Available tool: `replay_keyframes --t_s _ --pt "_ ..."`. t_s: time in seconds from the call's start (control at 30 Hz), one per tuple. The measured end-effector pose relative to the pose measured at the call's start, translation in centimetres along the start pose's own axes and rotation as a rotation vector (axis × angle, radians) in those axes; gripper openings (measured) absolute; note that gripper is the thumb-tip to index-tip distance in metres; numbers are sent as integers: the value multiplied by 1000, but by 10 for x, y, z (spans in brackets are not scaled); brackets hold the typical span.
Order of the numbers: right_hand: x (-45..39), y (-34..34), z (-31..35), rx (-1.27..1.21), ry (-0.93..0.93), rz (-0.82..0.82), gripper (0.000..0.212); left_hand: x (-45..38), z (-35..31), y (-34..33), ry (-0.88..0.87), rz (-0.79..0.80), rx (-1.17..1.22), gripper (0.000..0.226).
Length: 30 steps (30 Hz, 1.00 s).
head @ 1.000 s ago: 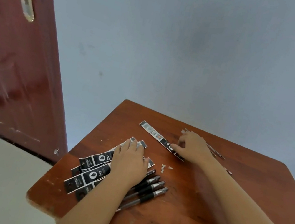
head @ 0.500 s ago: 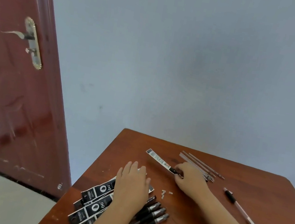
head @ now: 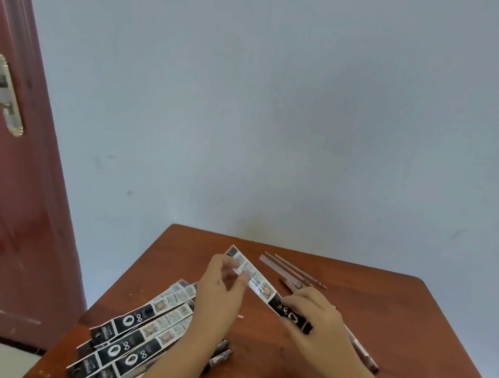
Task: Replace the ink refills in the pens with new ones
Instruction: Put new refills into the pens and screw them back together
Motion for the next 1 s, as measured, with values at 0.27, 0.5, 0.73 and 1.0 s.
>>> replay_keyframes --t_s 0.27,0.5,0.73,1.0 --pt "8 37 -30 -259 -182 -105 20 0 -17 -54 -42 219 28 25" --pt "15 49 -75 -678 -530 -181 17 21 -11 -107 -67 563 -47 20" --pt "16 39 -81 -442 -484 175 28 28 3 -118 -209 586 -305 28" --pt "20 40 -69 -377 -393 316 28 28 -2 -110 -410 534 -431 7"
Point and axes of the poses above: each hand's wrist, its own x-axis away from the middle knuckle, its own y-axis out of the back of the hand, z = x × y, the point moved 8 cm from there along -x, towards the middle knuckle, and after that the axes turned 1 degree about -z, right-handed, at the moved point
